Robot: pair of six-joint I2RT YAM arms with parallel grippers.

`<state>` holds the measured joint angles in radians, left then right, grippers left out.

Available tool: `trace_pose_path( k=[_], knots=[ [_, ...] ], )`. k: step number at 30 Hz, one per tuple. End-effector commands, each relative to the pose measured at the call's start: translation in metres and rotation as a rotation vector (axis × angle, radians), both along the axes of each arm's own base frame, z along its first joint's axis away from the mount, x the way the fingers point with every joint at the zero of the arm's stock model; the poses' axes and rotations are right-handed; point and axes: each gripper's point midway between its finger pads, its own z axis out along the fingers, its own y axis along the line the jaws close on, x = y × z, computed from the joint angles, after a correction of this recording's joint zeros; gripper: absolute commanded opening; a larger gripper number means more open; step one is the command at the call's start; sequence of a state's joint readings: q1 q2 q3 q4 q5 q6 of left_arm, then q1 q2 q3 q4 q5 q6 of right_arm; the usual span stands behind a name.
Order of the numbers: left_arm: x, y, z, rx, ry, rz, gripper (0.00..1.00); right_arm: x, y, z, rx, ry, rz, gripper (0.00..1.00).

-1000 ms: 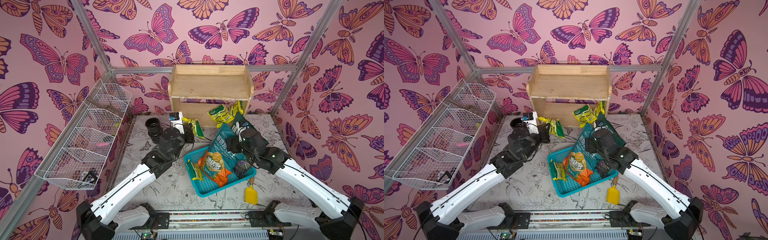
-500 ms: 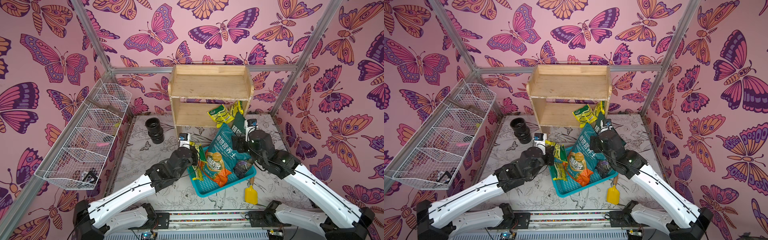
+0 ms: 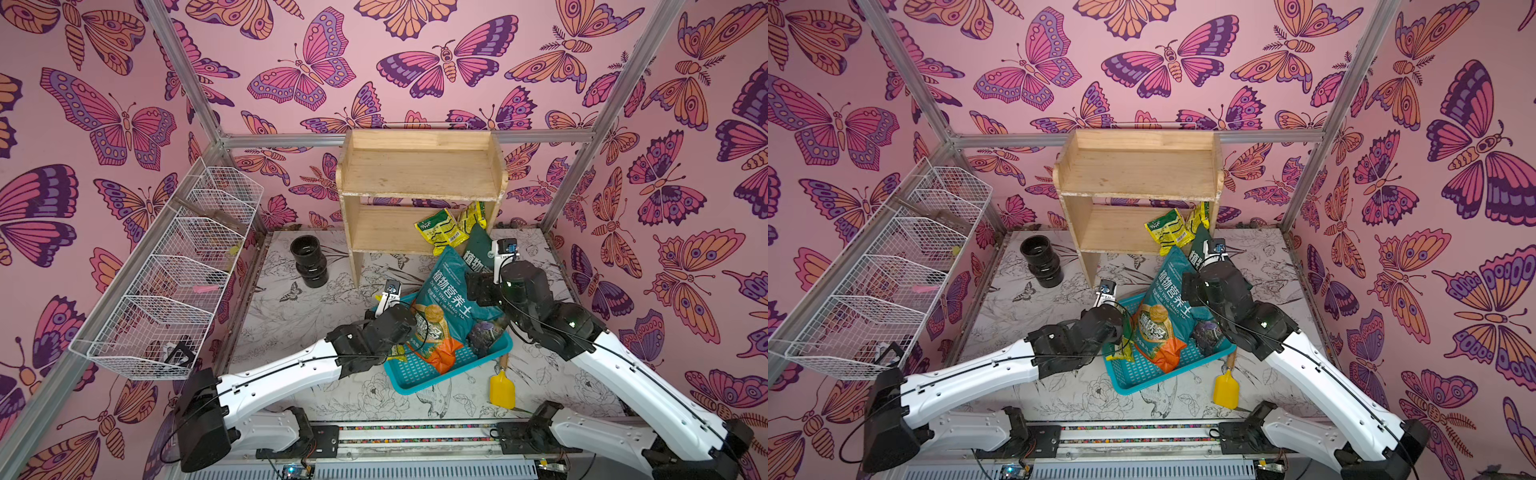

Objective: Take down the fertilizer bag from the shelf
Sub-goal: Place the fertilizer bag in the storage box.

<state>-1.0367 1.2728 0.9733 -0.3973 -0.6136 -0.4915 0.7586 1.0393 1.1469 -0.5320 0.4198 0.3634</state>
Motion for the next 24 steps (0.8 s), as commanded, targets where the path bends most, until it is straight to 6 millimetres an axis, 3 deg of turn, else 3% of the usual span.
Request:
trace_pose_path(
  k=[1, 15, 24],
  knots=[
    [0.005, -0.008, -0.008, 0.073, -0.007, -0.010, 0.00, 0.000, -0.007, -0.001, 0.000, -0.001, -0.026, 0.84],
    [0.005, -0.034, -0.060, 0.127, 0.117, -0.038, 0.00, 0.000, -0.008, -0.004, 0.002, 0.003, -0.032, 0.84],
    [-0.002, -0.036, -0.058, 0.149, 0.129, -0.115, 0.00, 0.000, -0.008, -0.004, 0.006, -0.001, -0.035, 0.84]
  ],
)
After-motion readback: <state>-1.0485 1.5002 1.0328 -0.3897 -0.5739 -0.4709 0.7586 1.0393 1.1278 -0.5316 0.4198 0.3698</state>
